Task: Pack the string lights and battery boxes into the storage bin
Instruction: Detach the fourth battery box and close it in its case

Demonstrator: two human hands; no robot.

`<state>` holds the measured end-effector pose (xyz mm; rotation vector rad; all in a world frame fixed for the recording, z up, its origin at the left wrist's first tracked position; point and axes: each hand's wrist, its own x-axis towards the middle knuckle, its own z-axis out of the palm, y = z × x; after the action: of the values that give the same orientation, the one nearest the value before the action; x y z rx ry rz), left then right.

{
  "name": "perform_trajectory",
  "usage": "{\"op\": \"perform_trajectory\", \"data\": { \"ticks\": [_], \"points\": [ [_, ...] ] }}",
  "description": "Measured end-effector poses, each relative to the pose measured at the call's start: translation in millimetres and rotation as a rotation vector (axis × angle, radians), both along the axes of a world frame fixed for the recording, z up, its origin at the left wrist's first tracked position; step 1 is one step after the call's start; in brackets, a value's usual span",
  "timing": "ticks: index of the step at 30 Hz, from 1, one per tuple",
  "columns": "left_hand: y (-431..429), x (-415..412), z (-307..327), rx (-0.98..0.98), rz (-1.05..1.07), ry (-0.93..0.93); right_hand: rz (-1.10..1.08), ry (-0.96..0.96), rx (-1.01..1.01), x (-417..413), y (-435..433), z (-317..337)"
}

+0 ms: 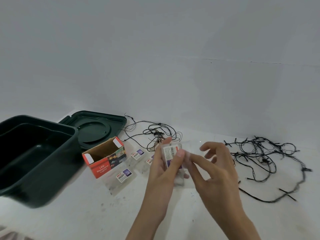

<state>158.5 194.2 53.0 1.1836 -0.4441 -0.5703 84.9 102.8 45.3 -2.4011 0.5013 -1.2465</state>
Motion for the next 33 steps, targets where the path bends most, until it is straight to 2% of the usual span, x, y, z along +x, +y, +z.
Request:
{"op": "perform_trajectory", "data": {
  "ticks": [5, 9, 12, 14, 16, 19, 25, 33],
  "points": [
    [4.9, 6.5, -2.0, 0.059, -0.001, -0.029, 0.236, 0.248, 0.113, -4.8, 1.6, -3.1],
    [5.8, 7.4, -3.7, 0.144, -0.012, -0.048, 0.027, 0.334, -0.127, -5.9, 2.0, -6.7],
    [3.7, 3.8, -5.5, 0.121, -0.011, 0.008, 0.089, 0.218, -0.071, -2.8, -0.4, -10.6],
    [2.3, 1.6, -5.0, 0.054, 0.006, 0.093, 0.186, 0.087, 0.078, -4.2, 0.6, -9.3],
    [2.3, 1.7, -4.2, 0.015, 0.029, 0.139, 0.188, -0.024, 0.210, -7.6, 3.2, -6.2],
    [1.9, 3.1, -3.4, 0.019, 0.062, 0.140, 0.161, -0.072, 0.349, -10.9, 6.1, -6.2],
    [-1.5, 1.8, -0.5, 0.009, 0.099, 0.121, 0.053, -0.168, 0.146, -12.8, 6.9, -8.9],
    [-2.1, -0.5, 1.7, 0.023, 0.105, 0.025, 0.045, -0.070, -0.112, -12.5, 3.2, -15.3]
  ]
}}
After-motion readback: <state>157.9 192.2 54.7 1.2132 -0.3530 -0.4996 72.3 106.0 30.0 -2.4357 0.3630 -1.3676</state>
